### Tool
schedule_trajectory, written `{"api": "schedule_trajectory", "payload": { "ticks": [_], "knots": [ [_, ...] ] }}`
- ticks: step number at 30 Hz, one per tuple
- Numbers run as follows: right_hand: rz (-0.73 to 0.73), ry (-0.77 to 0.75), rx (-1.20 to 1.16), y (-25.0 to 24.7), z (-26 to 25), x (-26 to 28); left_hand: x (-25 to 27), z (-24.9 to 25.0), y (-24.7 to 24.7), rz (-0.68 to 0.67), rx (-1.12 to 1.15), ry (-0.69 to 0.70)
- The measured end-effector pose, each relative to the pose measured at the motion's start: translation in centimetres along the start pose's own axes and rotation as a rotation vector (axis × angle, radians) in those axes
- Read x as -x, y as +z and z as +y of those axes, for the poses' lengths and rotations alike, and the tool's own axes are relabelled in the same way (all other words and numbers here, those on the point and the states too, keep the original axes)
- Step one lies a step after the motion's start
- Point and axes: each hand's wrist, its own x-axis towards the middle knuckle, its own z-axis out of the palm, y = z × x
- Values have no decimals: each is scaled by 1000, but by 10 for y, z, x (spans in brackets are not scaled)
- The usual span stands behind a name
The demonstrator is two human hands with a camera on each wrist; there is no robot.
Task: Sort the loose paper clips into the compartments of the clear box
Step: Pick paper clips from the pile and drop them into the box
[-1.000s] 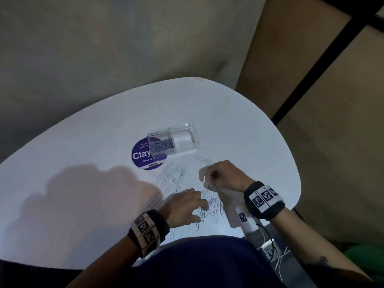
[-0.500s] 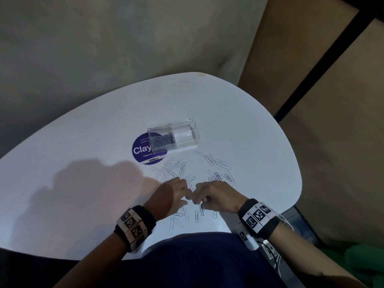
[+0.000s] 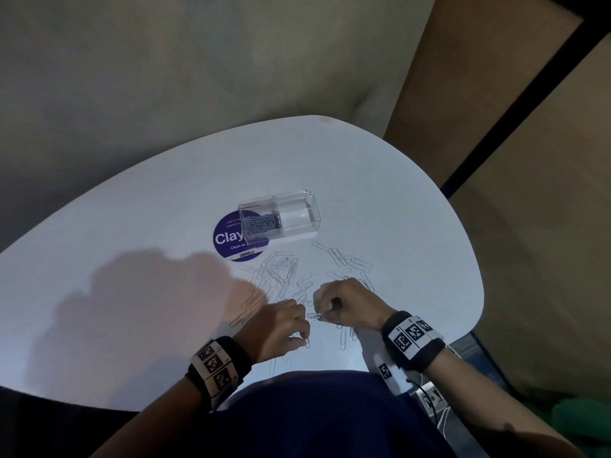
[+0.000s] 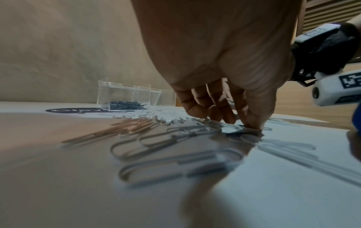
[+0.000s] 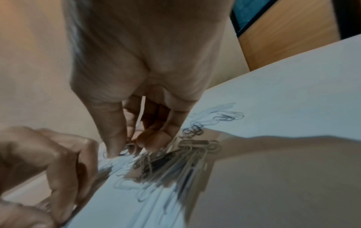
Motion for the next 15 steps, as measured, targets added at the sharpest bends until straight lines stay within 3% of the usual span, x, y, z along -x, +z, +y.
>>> {"api": "schedule_trajectory", "payload": {
  "ticks": [7, 15],
  "knots": [
    [91, 177, -261, -4, 2, 0, 1, -1, 1, 42, -65, -69],
    [117, 174, -342, -8, -8, 1, -4, -4, -5, -1, -104, -43]
  ]
}}
